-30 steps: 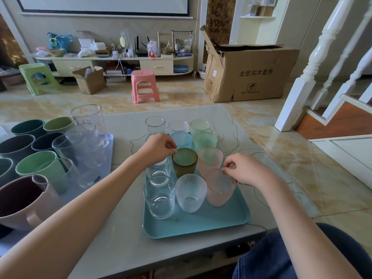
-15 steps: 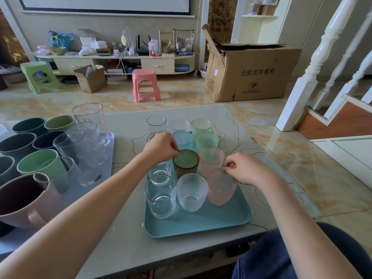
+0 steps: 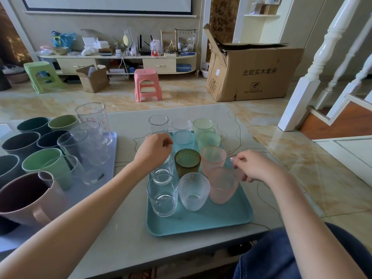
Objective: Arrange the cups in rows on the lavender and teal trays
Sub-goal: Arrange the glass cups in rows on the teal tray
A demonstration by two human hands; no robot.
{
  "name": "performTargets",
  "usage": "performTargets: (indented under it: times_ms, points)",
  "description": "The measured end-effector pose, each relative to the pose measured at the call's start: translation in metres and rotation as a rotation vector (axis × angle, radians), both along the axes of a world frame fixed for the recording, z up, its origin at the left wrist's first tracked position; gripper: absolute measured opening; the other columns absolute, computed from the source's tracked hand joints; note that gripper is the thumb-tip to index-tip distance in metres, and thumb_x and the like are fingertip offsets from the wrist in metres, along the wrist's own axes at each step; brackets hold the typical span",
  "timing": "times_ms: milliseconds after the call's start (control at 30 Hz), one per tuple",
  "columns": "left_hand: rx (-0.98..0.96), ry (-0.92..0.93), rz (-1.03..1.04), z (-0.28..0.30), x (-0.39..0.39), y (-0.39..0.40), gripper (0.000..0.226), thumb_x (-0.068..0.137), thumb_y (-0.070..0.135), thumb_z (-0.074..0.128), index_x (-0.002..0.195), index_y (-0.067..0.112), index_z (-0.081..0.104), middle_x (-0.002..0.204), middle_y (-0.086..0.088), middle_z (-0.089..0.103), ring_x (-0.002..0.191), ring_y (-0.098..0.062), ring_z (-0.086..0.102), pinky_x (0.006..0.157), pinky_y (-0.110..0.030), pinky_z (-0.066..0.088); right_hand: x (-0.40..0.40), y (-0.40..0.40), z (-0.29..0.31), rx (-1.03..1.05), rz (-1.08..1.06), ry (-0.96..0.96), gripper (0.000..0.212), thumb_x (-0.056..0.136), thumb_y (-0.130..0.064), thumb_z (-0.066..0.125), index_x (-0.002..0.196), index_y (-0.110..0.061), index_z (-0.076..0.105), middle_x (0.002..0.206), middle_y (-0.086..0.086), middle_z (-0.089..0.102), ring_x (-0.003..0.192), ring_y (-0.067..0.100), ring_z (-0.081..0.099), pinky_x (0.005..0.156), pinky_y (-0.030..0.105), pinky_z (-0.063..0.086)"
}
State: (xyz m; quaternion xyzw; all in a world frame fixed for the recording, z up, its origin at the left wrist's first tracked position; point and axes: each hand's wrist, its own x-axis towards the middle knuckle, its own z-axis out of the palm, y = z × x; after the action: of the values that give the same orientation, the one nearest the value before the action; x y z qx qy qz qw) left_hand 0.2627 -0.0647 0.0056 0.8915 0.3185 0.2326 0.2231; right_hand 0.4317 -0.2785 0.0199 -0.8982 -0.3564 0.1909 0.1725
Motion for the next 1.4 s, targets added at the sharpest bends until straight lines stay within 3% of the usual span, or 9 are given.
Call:
performTargets:
  times_ms: [267, 367, 500, 700, 833, 1067, 1200, 1267, 1400]
  points:
    - [-0.151, -0.191, 0.305, -0.020, -0.048, 0.017, 0.020, 0.086, 0.004, 0.047, 0.100, 0.007, 0.061, 0.087, -0.004, 0.062, 0.080, -0.022, 0.056, 0.071, -0.027, 0.043, 0.004, -0.004, -0.017, -0.230, -0.072, 0.125, 0.026, 0.100, -0.027, 0.037, 0.090, -0.010, 0.055, 0.073, 0.012, 0.066, 0.047, 0.019, 0.052, 0.046, 0.020, 0.037]
    - [-0.356, -0.097, 0.348, -0.039, -0.061, 0.014, 0.014, 0.087, 0.010, 0.046, 0.098, 0.008, 0.055, 0.087, -0.008, 0.062, 0.075, -0.028, 0.062, 0.068, -0.040, 0.057, 0.007, -0.006, -0.023, -0.325, -0.084, 0.114, 0.023, 0.101, -0.029, 0.034, 0.096, -0.010, 0.046, 0.073, 0.013, 0.065, 0.050, 0.020, 0.055, 0.051, 0.023, 0.040]
    - [-0.492, 0.101, 0.217, -0.063, -0.066, 0.001, 0.009, 0.092, 0.018, 0.052, 0.096, 0.011, 0.054, 0.078, -0.004, 0.059, 0.057, -0.017, 0.054, 0.045, -0.024, 0.047, 0.003, -0.002, -0.039, -0.402, -0.068, 0.121, 0.023, 0.100, -0.017, 0.035, 0.110, -0.002, 0.049, 0.070, 0.013, 0.060, 0.046, 0.019, 0.055, 0.039, 0.019, 0.043]
    - [-0.502, 0.079, 0.219, -0.068, -0.061, 0.000, 0.011, 0.087, 0.015, 0.060, 0.078, 0.013, 0.053, 0.070, -0.004, 0.060, 0.047, -0.017, 0.051, 0.042, -0.024, 0.046, 0.003, 0.008, -0.051, -0.346, -0.057, 0.043, 0.026, 0.093, -0.003, 0.034, 0.072, -0.009, 0.047, 0.060, 0.006, 0.049, 0.048, 0.017, 0.048, 0.026, 0.014, 0.032]
    - [-0.465, 0.057, 0.225, -0.069, -0.059, 0.001, 0.005, 0.085, 0.012, 0.059, 0.083, 0.008, 0.056, 0.066, -0.002, 0.057, 0.045, -0.015, 0.051, 0.034, -0.013, 0.039, 0.010, 0.009, -0.061, -0.271, -0.054, 0.003, 0.033, 0.093, -0.006, 0.037, 0.061, -0.013, 0.038, 0.062, 0.005, 0.046, 0.053, 0.016, 0.043, 0.044, 0.023, 0.035]
    - [-0.525, -0.007, 0.258, -0.067, -0.055, 0.017, 0.006, 0.085, 0.009, 0.061, 0.082, 0.008, 0.056, 0.071, -0.005, 0.057, 0.048, -0.014, 0.051, 0.031, -0.009, 0.036, 0.027, 0.024, -0.092, -0.057, -0.012, -0.134, 0.032, 0.096, -0.017, 0.038, 0.069, -0.012, 0.053, 0.090, 0.017, 0.067, 0.076, 0.025, 0.054, 0.064, 0.030, 0.037]
    - [-0.619, -0.163, 0.311, -0.072, -0.053, 0.035, 0.014, 0.087, 0.001, 0.051, 0.087, 0.007, 0.064, 0.074, -0.008, 0.064, 0.053, -0.014, 0.058, 0.043, -0.015, 0.050, 0.046, 0.032, -0.079, 0.066, -0.154, -0.106, 0.039, 0.097, -0.024, 0.042, 0.067, -0.002, 0.055, 0.075, 0.021, 0.066, 0.069, 0.036, 0.061, 0.065, 0.034, 0.048]
    - [-0.692, -0.396, 0.393, -0.077, -0.046, 0.049, 0.021, 0.091, 0.003, 0.045, 0.097, 0.005, 0.065, 0.086, -0.011, 0.065, 0.071, -0.020, 0.061, 0.066, -0.032, 0.059, 0.058, 0.046, -0.072, 0.288, -0.290, -0.059, 0.041, 0.098, -0.029, 0.039, 0.079, 0.002, 0.059, 0.076, 0.021, 0.066, 0.071, 0.037, 0.064, 0.071, 0.042, 0.053]
    - [-0.773, -0.584, 0.318, -0.071, -0.017, 0.073, 0.044, 0.100, 0.034, 0.038, 0.134, 0.008, 0.049, 0.136, -0.004, 0.053, 0.127, -0.018, 0.048, 0.112, -0.039, 0.034, 0.074, 0.096, -0.073, 0.584, -0.262, 0.288, 0.030, 0.098, -0.035, 0.041, 0.110, -0.014, 0.059, 0.110, 0.007, 0.063, 0.102, 0.026, 0.060, 0.096, 0.050, 0.048]
